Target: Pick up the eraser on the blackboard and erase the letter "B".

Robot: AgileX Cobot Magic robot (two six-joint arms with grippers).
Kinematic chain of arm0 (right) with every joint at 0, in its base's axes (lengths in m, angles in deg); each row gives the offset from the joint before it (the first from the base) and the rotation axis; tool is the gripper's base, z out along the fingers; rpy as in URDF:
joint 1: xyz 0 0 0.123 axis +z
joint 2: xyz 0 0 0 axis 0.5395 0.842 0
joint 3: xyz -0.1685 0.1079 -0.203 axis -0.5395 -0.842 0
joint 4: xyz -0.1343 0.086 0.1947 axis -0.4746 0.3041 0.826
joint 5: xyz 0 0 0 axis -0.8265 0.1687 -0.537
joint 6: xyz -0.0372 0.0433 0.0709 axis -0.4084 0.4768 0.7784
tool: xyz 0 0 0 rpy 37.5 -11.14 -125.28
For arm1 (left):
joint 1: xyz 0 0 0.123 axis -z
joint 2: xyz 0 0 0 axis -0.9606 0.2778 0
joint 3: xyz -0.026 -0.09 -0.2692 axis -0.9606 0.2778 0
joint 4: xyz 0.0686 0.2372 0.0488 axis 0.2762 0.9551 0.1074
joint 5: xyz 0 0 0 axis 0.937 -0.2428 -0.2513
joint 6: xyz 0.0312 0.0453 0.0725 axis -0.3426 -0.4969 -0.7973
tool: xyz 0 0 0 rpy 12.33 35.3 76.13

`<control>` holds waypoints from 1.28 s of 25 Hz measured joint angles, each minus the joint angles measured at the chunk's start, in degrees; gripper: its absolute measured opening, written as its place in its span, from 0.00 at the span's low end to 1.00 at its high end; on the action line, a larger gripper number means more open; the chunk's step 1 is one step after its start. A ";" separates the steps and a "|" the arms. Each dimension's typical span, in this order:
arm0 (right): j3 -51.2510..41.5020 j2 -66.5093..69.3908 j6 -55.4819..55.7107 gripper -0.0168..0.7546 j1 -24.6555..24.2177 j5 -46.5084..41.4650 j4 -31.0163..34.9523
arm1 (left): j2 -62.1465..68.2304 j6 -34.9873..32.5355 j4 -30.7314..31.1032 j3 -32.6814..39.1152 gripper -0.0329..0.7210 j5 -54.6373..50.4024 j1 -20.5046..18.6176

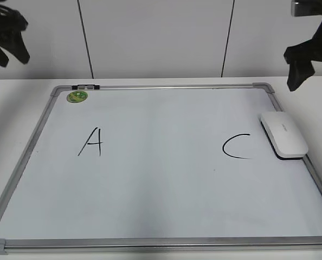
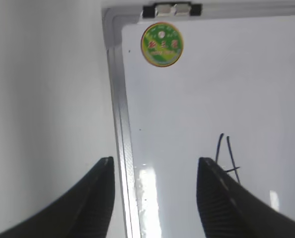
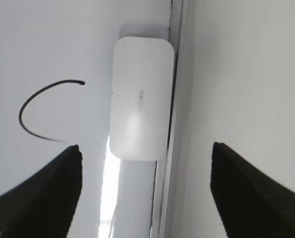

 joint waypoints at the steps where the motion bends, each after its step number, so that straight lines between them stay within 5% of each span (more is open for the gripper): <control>1: 0.03 -1.14 -0.57 0.79 0.00 -1.43 0.17 | -1.90 0.10 0.14 0.00 0.58 -0.09 0.33; 10: -6.22 -16.84 -1.91 0.79 0.00 -5.94 3.57 | -29.30 0.22 3.33 17.80 0.58 -0.82 3.19; 21: -28.42 -47.82 -2.70 0.79 0.00 -5.32 4.31 | -72.14 0.25 5.12 48.06 0.58 -1.71 3.42; 26: -38.08 -60.24 -2.71 0.79 0.00 -4.53 5.22 | -92.75 0.34 5.41 60.38 0.58 1.11 6.61; 32: -45.57 -75.85 -2.13 0.79 0.66 -5.44 3.67 | -113.63 4.94 11.13 68.96 0.58 -2.65 7.39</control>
